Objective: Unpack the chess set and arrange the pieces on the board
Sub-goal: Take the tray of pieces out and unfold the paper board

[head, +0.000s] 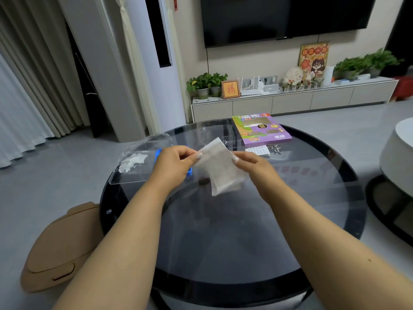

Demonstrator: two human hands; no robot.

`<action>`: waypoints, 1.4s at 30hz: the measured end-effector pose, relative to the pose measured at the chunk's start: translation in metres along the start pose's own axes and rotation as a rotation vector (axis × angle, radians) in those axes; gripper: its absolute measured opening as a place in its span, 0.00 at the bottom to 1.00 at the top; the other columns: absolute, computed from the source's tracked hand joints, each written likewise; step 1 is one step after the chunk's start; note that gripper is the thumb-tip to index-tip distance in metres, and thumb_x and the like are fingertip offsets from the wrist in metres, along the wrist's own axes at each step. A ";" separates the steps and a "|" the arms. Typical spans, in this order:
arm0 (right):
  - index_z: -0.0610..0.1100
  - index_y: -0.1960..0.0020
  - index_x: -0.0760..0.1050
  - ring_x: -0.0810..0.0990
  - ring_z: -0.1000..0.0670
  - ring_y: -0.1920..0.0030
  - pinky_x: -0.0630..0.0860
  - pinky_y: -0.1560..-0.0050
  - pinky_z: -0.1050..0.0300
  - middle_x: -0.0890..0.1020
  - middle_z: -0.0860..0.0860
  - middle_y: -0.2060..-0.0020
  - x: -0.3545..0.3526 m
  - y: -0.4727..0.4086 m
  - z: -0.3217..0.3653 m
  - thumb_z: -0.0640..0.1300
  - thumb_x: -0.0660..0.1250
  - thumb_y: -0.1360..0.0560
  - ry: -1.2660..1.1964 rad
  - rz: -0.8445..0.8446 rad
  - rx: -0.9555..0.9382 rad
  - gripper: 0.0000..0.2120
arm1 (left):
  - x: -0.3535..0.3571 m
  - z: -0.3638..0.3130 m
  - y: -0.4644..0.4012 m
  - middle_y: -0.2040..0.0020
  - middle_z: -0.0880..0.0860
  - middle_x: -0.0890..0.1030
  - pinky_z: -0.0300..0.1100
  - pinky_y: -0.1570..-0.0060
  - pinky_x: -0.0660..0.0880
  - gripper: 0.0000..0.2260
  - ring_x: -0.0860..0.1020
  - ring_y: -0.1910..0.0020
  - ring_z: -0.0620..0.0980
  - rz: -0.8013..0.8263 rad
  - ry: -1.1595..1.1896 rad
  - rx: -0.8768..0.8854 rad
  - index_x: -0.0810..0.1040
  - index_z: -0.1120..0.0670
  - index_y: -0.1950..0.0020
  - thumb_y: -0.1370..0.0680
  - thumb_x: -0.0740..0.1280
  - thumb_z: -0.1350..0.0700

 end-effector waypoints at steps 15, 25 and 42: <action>0.42 0.70 0.72 0.71 0.51 0.74 0.68 0.71 0.63 0.76 0.49 0.75 -0.013 0.023 0.015 0.44 0.73 0.29 -0.037 -0.128 0.097 0.15 | 0.039 -0.047 0.046 0.56 0.42 0.81 0.33 0.52 0.72 0.07 0.76 0.52 0.40 0.164 -0.051 0.160 0.83 0.47 0.55 0.29 0.74 0.46; 0.45 0.70 0.69 0.69 0.49 0.71 0.63 0.71 0.59 0.72 0.50 0.72 -0.024 0.027 -0.008 0.54 0.74 0.31 0.052 -0.213 0.310 0.19 | 0.051 -0.066 0.068 0.51 0.40 0.81 0.45 0.37 0.64 0.11 0.70 0.47 0.42 0.227 -0.503 0.350 0.84 0.45 0.49 0.29 0.73 0.44; 0.44 0.67 0.68 0.71 0.45 0.63 0.67 0.58 0.55 0.72 0.49 0.69 -0.051 0.038 -0.032 0.54 0.63 0.23 0.261 -0.328 0.303 0.18 | -0.007 -0.034 0.036 0.69 0.51 0.80 0.37 0.66 0.71 0.10 0.73 0.69 0.46 -0.020 0.085 -0.055 0.81 0.57 0.66 0.33 0.78 0.54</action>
Point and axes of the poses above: each hand's wrist, its own y-axis away from the middle knuckle, its own x-axis out of the palm, z = x × y, the point moved 10 cm from there along -y, towards the middle knuckle
